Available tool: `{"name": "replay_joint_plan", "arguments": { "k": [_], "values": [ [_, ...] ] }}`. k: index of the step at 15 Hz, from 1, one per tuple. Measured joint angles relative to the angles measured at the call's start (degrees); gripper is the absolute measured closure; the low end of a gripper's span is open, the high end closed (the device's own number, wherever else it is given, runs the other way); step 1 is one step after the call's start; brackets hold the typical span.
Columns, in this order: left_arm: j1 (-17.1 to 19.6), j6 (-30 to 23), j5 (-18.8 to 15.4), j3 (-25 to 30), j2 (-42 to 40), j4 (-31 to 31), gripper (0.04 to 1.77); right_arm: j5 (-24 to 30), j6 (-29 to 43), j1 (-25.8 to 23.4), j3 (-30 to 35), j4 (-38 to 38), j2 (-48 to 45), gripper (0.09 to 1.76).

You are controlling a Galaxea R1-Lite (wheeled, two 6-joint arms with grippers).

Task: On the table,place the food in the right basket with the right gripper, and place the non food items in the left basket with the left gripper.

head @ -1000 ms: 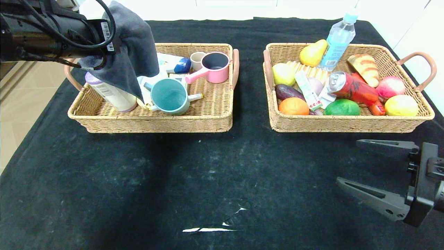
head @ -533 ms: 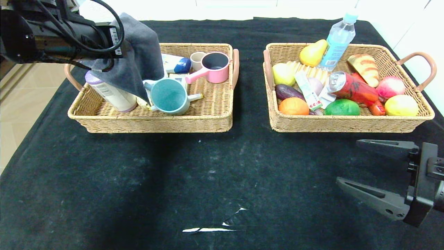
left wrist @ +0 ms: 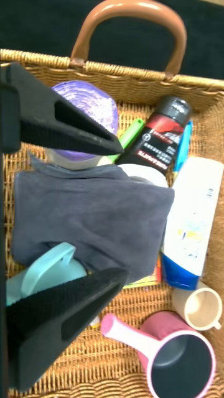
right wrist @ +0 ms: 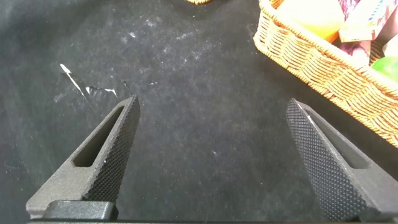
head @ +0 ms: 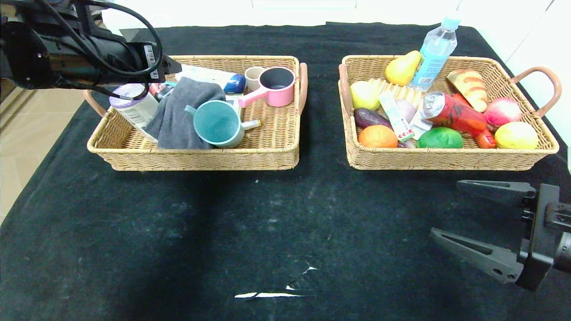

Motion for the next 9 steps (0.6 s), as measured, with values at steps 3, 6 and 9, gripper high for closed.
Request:
{"name": "replay_joint_plan", "arguments": {
  "k": [3, 6, 9],
  "values": [
    [-0.06, 0.35, -0.06, 2.04, -1.19, -0.07, 0.35, 0.0, 0.0, 0.0, 0.0, 0.01, 0.11, 0.14],
    [-0.85, 0.33, -0.22, 6.01, -3.86, -0.13, 0.27, 0.0, -0.44, -0.02, 0.09, 0.04, 0.55, 0.14],
    [-2.82, 0.35, -0.22, 12.03, -8.57, -0.16, 0.22, -0.07, -0.87, 0.09, 0.55, 0.01, 0.66, 0.14]
  ]
}}
